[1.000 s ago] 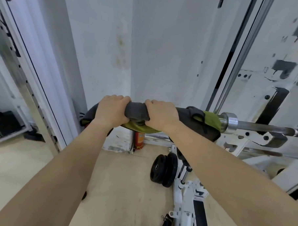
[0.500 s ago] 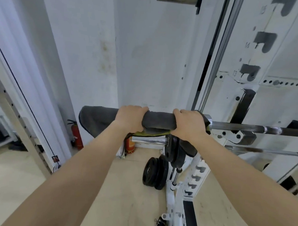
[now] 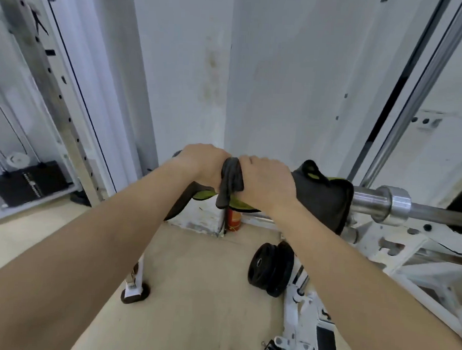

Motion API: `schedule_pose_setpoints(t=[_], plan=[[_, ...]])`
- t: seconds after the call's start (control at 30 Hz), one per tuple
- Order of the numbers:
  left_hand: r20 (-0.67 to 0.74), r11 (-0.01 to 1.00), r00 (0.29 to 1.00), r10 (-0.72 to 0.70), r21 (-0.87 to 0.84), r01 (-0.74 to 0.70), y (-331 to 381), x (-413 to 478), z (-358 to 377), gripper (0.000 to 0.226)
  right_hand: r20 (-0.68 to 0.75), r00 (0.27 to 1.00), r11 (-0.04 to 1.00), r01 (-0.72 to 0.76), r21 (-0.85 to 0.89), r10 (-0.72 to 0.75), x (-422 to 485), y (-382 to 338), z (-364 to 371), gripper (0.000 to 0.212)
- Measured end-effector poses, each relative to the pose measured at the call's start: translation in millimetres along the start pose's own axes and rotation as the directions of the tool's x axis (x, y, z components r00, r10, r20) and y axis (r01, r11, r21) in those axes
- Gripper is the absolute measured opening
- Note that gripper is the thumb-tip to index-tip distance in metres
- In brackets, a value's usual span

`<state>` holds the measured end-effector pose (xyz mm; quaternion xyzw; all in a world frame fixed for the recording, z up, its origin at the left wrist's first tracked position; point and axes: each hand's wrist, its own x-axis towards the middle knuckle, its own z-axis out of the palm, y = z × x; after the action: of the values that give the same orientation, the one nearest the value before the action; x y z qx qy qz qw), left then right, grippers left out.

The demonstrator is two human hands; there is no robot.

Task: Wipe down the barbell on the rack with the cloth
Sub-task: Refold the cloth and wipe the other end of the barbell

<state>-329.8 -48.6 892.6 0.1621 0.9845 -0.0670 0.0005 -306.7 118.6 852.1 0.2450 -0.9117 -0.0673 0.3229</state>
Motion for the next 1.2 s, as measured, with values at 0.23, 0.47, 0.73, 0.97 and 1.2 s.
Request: schedule_pose_setpoints(t=[0.23, 0.47, 0.73, 0.97, 1.2], plan=[[-0.026, 0.957, 0.97, 0.244, -0.157, -0.245, 28.2, 15.4, -5.9, 0.043, 0.064, 0.95, 0.946, -0.297, -0.132, 0.307, -63.0, 57.2, -19.9, 0.041], [-0.755, 0.964, 0.602, 0.259, 0.165, -0.209, 4.1, -4.1, 61.3, 0.015, 0.757, 0.647, 0.914, -0.358, 0.19, 0.096, 44.7, 12.3, -38.7, 0.034], [-0.204, 0.988, 0.973, 0.112, -0.081, -0.13, -52.4, -8.7, 19.8, 0.048, 0.023, 0.999, 0.996, -0.021, -0.086, 0.023, 3.3, -9.9, 2.0, 0.027], [-0.077, 0.992, 0.993, 0.084, -0.088, -0.091, -18.3, 2.2, 7.5, 0.041, 0.527, 0.847, 0.963, -0.192, 0.188, 0.066, 36.8, 1.7, -19.7, 0.031], [-0.657, 0.998, 0.752, 0.058, 0.068, -0.018, 14.4, -10.0, 47.7, 0.022, 0.631, 0.775, 0.882, -0.328, 0.338, 0.047, 30.6, 26.0, -32.1, 0.036]])
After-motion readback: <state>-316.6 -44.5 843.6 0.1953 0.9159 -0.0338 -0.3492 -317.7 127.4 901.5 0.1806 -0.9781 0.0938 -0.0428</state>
